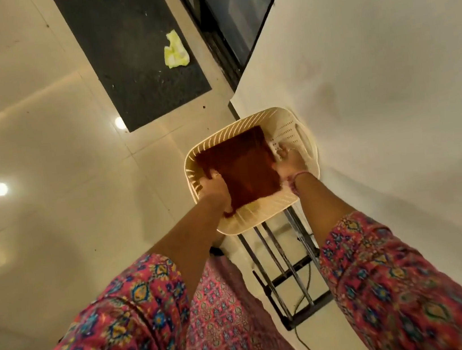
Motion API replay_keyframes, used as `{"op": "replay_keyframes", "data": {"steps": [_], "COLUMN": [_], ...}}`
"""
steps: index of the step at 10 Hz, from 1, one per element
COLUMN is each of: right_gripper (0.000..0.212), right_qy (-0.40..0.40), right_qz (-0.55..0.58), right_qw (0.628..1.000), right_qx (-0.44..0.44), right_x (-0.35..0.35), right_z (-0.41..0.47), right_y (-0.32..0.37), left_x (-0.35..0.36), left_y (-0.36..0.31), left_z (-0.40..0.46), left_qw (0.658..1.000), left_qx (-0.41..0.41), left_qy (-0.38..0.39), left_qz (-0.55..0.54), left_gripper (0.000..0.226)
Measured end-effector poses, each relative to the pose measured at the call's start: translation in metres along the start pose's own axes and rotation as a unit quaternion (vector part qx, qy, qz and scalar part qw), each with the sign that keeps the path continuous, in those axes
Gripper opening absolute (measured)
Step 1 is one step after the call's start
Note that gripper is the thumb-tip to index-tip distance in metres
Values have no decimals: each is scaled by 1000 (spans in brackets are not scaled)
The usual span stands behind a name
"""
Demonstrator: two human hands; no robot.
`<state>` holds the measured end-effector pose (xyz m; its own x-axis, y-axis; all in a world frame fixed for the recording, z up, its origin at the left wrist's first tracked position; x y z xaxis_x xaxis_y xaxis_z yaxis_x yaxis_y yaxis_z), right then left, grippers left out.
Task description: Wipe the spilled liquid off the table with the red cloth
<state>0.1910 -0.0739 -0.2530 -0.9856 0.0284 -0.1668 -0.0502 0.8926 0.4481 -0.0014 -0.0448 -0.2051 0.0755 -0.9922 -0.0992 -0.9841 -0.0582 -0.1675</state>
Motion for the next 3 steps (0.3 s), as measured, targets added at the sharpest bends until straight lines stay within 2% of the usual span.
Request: {"op": "replay_keyframes", "data": {"steps": [1,2,3], "right_gripper": [63,58,52], "right_qy": [-72,-110,-140], "right_qz": [-71,-96,-104], "right_qw": [995,989,984], "right_qx": [4,-7,-33], "right_x": [0,6,15], "right_z": [-7,-30,-46], "right_y": [-4,-2,0], "left_x": [0,-4,-12], "left_y": [1,-2,-3], "left_z": [3,-8,-18], "left_qw": [1000,997,993], "left_qx": [-20,25,66], "left_qy": [-15,-61,-86], "left_qz": [0,-31,-42], "left_gripper": [79,44,34]}}
Point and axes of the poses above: each hand's wrist, its own z-axis towards the middle knuckle, its own x-axis out of the palm, y = z × x, the point moved 3 cm from there along z, towards the middle knuckle, and after that the axes turned 15 degrees about y, right-handed, at the moved point
